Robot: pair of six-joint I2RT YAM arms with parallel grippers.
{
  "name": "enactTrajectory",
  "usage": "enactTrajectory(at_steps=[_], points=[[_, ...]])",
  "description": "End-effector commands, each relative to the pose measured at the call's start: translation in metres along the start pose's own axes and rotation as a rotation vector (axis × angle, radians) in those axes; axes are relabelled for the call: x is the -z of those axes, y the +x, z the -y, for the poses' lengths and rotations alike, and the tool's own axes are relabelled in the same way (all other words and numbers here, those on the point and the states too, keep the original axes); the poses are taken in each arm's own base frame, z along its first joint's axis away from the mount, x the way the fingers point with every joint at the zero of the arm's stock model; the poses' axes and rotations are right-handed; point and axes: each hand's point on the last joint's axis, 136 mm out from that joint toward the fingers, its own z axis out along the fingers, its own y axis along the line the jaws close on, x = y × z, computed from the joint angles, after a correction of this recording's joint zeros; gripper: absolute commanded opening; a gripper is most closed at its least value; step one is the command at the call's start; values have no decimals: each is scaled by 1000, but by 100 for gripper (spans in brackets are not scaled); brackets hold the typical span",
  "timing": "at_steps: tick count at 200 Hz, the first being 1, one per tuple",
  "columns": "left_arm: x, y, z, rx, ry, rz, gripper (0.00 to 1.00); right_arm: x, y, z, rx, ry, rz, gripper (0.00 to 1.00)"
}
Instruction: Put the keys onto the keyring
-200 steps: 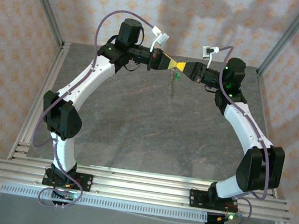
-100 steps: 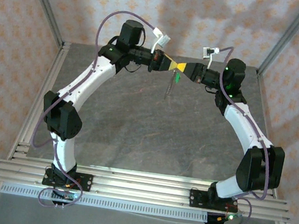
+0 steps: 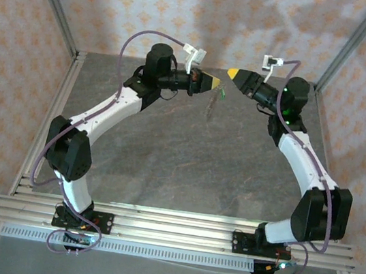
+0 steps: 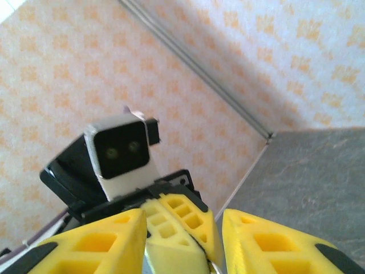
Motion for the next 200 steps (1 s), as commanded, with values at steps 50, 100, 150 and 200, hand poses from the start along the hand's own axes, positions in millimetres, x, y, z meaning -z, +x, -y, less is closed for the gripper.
enactTrajectory(at_steps=[50,100,150,200], points=[[20,-50,37,-73,44,183,0,27,3,-13,67,11,102,46],[19,-52,41,-54,71,194,0,22,17,-10,64,0,60,48],[19,-53,42,-48,80,195,0,7,37,-20,99,-22,-9,49],[17,-52,43,-44,83,190,0,-8,45,-18,104,-22,-45,46]])
